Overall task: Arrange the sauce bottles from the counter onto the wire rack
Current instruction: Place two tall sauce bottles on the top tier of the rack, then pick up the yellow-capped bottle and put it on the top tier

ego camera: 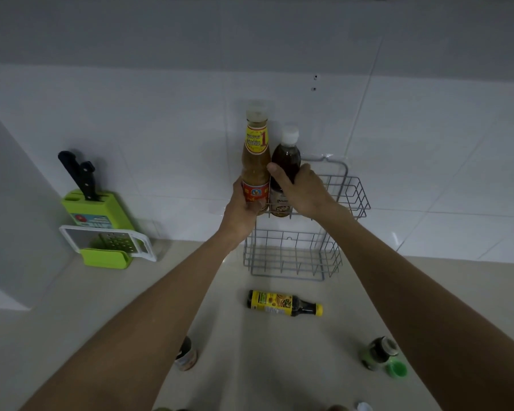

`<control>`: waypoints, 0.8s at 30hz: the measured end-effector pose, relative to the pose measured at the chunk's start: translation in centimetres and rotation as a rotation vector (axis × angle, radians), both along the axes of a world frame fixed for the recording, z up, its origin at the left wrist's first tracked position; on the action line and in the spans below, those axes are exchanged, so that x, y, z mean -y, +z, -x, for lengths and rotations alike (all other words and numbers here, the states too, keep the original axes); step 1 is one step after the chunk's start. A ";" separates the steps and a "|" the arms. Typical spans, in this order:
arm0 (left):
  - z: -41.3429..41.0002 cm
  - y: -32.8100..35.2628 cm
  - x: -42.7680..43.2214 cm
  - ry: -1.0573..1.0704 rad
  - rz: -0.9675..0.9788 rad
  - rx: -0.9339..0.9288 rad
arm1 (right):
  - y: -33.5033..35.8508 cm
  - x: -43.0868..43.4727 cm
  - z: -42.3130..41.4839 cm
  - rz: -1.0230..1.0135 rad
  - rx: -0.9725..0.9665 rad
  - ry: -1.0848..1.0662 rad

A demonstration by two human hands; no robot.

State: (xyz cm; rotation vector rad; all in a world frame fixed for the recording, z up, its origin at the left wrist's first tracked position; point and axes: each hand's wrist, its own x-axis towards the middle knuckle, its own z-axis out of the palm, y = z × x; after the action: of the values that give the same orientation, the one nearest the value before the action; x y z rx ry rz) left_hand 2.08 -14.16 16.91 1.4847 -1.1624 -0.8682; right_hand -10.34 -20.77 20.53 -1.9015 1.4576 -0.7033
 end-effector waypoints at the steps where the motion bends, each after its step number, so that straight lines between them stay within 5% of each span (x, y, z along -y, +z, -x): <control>1: 0.0 -0.1 -0.1 0.004 0.007 0.006 | -0.3 -0.7 0.1 0.052 0.017 -0.040; 4: -0.5 -1.3 -0.3 0.001 -0.010 0.104 | -3.0 -3.6 1.5 0.584 0.066 -0.220; 6: -0.6 -2.4 -0.7 0.012 -0.095 0.180 | -6.2 -4.9 3.3 0.686 -0.037 -0.074; 9: -0.1 -4.2 -1.6 0.102 -0.230 0.268 | -12.8 -5.1 6.4 0.177 -0.443 0.357; 12: 0.5 -5.8 -2.7 0.059 -0.364 0.313 | -18.1 -6.1 8.1 -0.236 -0.666 0.534; 17: 1.0 -8.1 -4.6 -0.280 -0.575 0.474 | -22.2 -7.0 7.6 -0.208 -0.809 0.457; 24: 1.1 -10.9 -5.4 -0.416 -0.705 0.580 | -22.7 -7.0 7.8 -0.142 -0.855 0.425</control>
State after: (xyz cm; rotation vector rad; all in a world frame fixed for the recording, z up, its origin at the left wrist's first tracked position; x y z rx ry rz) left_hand 0.95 -8.78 6.05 2.2049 -1.7416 -1.2599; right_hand -18.18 -13.81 -2.19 -2.4077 1.4056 0.4660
